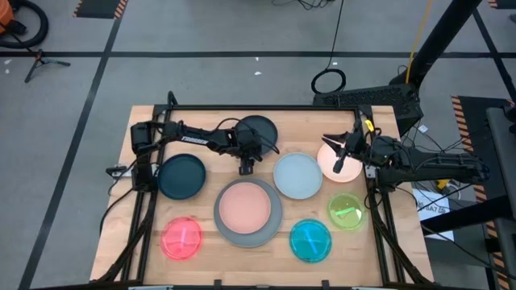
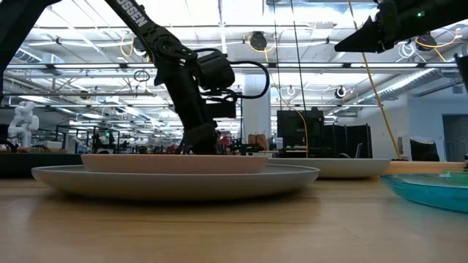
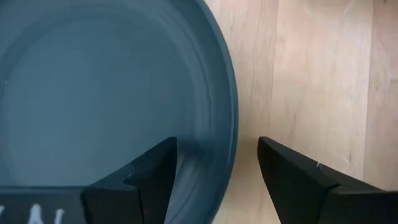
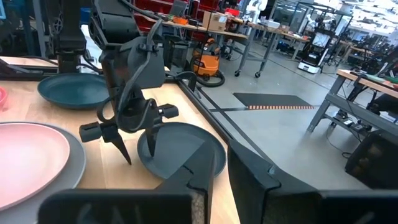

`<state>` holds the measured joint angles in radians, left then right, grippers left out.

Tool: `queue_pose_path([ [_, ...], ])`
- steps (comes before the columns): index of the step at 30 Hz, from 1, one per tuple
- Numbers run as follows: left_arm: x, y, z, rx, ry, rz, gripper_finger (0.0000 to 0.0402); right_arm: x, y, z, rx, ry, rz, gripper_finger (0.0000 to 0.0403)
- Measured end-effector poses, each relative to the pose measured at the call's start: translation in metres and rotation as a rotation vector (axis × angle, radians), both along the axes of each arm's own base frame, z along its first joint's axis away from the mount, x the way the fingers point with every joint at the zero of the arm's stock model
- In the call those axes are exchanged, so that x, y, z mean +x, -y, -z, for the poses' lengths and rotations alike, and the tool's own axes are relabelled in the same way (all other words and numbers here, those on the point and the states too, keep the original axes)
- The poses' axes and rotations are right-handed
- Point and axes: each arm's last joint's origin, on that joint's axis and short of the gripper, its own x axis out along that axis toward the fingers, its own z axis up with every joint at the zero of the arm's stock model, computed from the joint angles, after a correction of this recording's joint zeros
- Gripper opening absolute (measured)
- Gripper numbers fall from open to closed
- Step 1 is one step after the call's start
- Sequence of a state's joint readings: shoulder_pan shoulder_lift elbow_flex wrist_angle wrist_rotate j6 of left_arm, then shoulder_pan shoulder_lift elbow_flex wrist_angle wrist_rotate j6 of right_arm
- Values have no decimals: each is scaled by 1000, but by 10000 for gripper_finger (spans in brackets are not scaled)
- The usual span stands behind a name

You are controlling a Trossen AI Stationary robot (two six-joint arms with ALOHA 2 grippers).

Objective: Stack plastic plates
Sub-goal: Stack the black plate on top of the light pink plate

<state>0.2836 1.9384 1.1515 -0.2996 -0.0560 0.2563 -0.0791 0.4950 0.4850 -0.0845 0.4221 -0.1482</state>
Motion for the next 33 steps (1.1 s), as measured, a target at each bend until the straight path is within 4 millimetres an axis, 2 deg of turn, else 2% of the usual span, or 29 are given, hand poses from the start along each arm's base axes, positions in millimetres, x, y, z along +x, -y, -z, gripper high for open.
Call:
queue_pose_path([
  [3, 0, 0, 1, 2, -2, 4, 227, 0, 0, 0, -1, -3, 0, 38],
  [6, 1, 1, 1, 8, 0, 16, 207, 0, 0, 0, -2, -4, 0, 38],
  [14, 2, 2, 1, 13, 9, 13, 87, 0, 0, 0, -5, -6, -1, 38],
  [19, 0, 3, -10, 90, 13, -9, 16, 0, 0, 0, -15, -12, -3, 38],
  [24, -3, 15, -34, 114, 54, -3, 13, 0, 0, 0, -15, -12, -2, 38],
  [28, -7, 29, -66, 125, 151, 11, 13, 0, 0, 0, -15, -11, -3, 38],
  [33, -13, 56, -92, 99, 220, 33, 13, 0, 0, 0, 5, -1, -1, 38],
])
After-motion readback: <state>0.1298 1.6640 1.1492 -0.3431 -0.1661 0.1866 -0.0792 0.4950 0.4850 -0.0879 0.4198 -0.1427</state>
